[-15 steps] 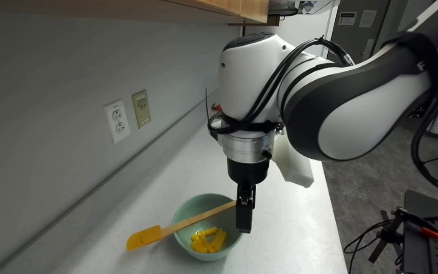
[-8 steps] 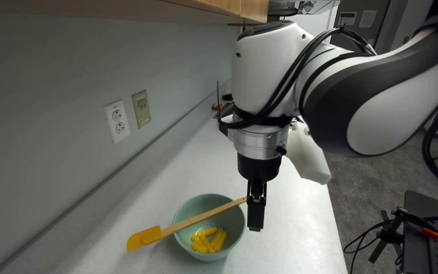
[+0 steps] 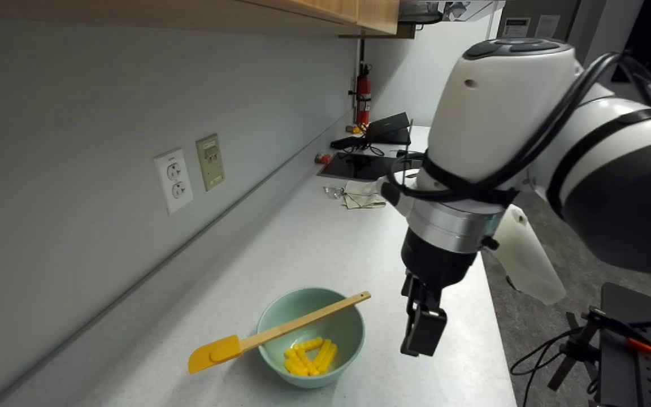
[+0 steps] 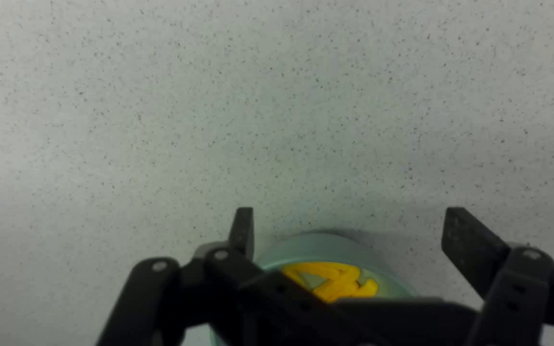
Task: Use the wooden spoon to stir the contents in the blue bowl
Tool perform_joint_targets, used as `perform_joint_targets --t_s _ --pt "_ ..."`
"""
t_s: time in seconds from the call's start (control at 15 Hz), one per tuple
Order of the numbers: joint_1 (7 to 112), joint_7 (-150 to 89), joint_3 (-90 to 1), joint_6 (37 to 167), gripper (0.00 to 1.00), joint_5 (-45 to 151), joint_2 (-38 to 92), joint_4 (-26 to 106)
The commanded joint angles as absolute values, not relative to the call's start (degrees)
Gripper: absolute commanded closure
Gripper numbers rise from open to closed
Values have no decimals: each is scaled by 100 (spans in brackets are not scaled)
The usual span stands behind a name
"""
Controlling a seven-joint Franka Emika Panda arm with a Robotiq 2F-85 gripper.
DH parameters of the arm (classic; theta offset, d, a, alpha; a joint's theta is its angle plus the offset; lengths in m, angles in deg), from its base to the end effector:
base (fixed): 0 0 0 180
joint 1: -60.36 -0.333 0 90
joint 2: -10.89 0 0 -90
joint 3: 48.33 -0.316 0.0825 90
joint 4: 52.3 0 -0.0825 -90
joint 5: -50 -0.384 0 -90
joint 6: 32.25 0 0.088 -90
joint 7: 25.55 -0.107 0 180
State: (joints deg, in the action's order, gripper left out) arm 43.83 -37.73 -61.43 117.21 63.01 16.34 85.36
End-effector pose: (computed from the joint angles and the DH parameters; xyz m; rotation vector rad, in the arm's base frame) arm 0.4386 0.2556 0.2866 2.9841 0.7485 0.2226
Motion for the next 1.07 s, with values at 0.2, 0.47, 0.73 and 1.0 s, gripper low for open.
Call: perform_joint_targets --t_s 0.2,0.47,0.73,1.0 --pt "4319 -5042 -6287 12820 0 7169 -115 10102" --pt "4366 -5371 -6441 13267 0 7269 -698 10512" --pt "4359 -5345 -6459 13215 0 7330 -630 10405" --pt "4363 -5358 -6476 13217 0 7347 -784 10502"
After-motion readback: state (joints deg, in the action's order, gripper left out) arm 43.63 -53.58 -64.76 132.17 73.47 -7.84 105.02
